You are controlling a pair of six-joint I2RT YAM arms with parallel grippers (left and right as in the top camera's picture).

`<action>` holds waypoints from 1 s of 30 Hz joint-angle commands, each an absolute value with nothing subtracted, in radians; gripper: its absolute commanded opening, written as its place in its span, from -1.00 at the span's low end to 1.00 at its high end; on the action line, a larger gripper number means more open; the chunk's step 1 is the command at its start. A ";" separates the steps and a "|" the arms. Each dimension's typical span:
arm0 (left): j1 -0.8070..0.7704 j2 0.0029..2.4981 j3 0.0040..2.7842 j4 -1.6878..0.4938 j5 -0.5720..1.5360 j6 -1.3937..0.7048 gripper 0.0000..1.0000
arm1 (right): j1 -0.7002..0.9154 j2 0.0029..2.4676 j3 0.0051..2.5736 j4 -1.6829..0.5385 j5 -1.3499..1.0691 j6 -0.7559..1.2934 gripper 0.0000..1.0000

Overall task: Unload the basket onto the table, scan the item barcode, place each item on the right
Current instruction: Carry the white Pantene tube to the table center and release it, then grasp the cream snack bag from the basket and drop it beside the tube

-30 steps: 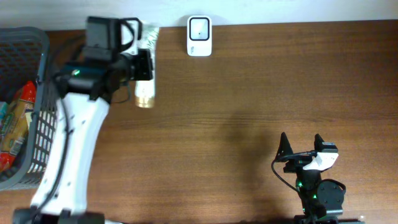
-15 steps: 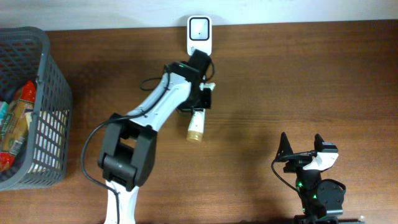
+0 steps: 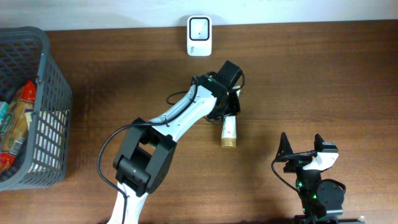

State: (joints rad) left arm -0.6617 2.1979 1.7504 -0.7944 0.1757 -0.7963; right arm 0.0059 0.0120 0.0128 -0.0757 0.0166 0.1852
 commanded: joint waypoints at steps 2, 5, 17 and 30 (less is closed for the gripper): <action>-0.606 2.168 1.815 -0.772 0.186 -0.595 0.98 | -0.001 0.006 0.006 -0.081 0.018 0.191 0.97; -0.434 2.027 2.001 -0.877 0.160 -0.317 0.98 | -0.001 0.006 0.006 -0.081 0.018 0.191 0.97; 0.675 1.728 1.703 -1.188 -0.026 -0.216 0.99 | -0.001 0.006 0.006 -0.081 0.018 0.191 0.97; 0.675 1.954 1.311 -0.748 -0.013 0.318 0.99 | -0.001 0.006 0.006 -0.081 0.018 0.191 0.97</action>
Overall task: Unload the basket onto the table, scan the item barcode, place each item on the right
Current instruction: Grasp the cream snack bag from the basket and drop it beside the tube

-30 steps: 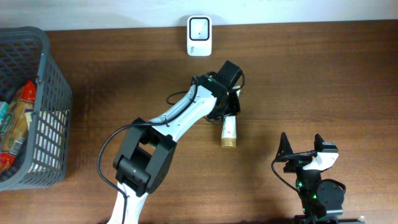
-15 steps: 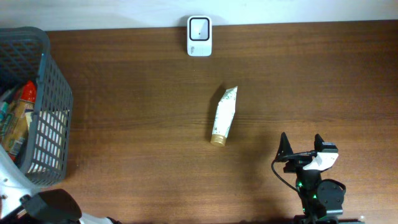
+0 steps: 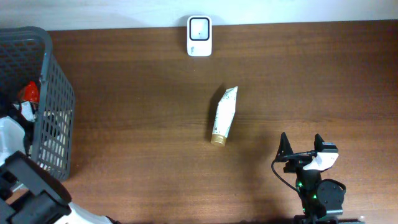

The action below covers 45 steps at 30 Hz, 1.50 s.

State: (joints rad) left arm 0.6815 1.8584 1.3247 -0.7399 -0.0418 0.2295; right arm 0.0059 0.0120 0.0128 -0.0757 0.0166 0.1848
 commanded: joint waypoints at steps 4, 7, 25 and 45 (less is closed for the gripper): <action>0.675 2.024 1.311 -0.741 0.024 0.331 0.26 | -0.001 0.006 0.006 -0.081 0.018 0.191 0.97; 0.675 2.042 1.312 -0.736 0.038 0.331 -0.88 | -0.001 0.006 0.006 -0.081 0.018 0.191 0.97; 0.462 1.534 2.044 -1.007 0.231 0.036 -1.00 | -0.001 0.006 0.006 -0.081 0.018 0.191 0.97; -0.444 2.121 1.632 -0.881 0.204 -0.477 0.98 | -0.001 0.006 0.006 -0.081 0.018 0.191 0.97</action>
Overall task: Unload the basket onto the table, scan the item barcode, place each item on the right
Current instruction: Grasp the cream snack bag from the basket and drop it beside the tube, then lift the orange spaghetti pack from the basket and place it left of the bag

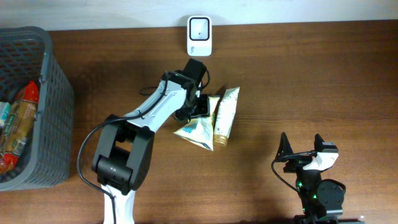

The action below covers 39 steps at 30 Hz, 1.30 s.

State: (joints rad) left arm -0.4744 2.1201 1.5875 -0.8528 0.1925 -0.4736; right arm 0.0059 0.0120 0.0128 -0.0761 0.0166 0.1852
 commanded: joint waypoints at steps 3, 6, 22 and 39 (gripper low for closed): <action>-0.344 2.060 1.875 -1.059 0.160 -0.387 0.98 | -0.001 0.006 0.006 -0.081 0.018 0.191 0.97; -0.243 1.961 2.158 -1.196 0.011 -0.234 0.98 | -0.001 0.006 0.006 -0.081 0.019 0.191 0.97; 0.513 2.023 2.065 -1.187 -0.304 -0.131 0.99 | -0.001 0.006 0.006 -0.081 0.018 0.191 0.97; 0.594 2.326 2.061 -1.088 -0.219 0.133 0.99 | -0.001 0.006 0.006 -0.081 0.018 0.191 0.97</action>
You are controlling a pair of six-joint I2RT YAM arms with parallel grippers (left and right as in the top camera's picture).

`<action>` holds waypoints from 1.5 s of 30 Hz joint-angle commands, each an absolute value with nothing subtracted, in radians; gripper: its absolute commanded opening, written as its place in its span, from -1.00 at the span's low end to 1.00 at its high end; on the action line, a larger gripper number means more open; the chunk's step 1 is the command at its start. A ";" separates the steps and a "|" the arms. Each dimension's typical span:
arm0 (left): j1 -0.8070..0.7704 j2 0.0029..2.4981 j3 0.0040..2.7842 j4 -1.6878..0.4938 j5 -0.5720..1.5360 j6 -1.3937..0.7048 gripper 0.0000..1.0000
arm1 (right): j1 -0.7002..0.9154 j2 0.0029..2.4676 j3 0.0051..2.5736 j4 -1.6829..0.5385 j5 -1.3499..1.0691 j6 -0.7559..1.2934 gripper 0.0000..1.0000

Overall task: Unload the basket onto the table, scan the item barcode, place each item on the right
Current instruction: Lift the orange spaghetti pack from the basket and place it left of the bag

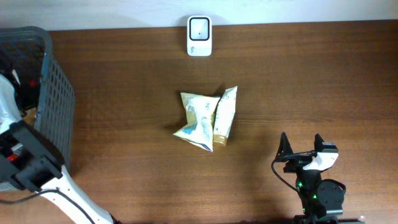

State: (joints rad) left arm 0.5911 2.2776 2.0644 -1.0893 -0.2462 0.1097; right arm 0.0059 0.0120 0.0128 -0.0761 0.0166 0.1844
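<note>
The white barcode scanner [199, 28] stands at the table's back edge. Two items lie mid-table: a white tube with a gold cap [225, 115] and, touching its left side, a crumpled yellow-and-white snack bag [198, 119]. My left arm [7, 102] reaches into the grey basket [57, 118] at the far left. Its gripper sits in the dark inside the basket, where the jaws cannot be made out. My right gripper [301, 146] rests near the front right, open and holding nothing.
The wire basket takes up the left edge of the table, with the left arm's dark links [28, 165] in front of it. The right arm's base [320, 196] sits at the front right.
My left gripper was at the snack bag beside the tube mid-table. Now the bag lies there on its own and the left arm is back in the basket. The right arm has not moved.
First my left gripper was over the tube mid-table. Then the tube lay alone and the arm was at the basket. Later the arm was at mid-table with a snack bag beside the tube. Now both items lie together and the arm is at the basket again.
</note>
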 commanded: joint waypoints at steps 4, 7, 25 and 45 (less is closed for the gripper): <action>0.594 2.375 2.061 -1.085 -0.171 0.133 0.93 | -0.001 0.006 0.006 -0.081 0.018 0.191 0.97; 0.594 2.415 2.061 -1.079 -0.172 0.176 1.00 | -0.001 0.006 0.006 -0.081 0.018 0.191 0.97; 0.594 2.451 2.247 -1.280 0.015 0.150 0.98 | -0.001 0.006 0.006 -0.081 0.018 0.191 0.97; 0.621 2.407 2.011 -1.295 -0.278 -0.141 -0.21 | -0.001 0.006 0.006 -0.081 0.018 0.191 0.97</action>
State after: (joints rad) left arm 0.6125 2.3787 2.0632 -1.2980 -0.2951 -0.1314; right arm 0.0059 0.0120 0.0128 -0.0757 0.0166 0.1848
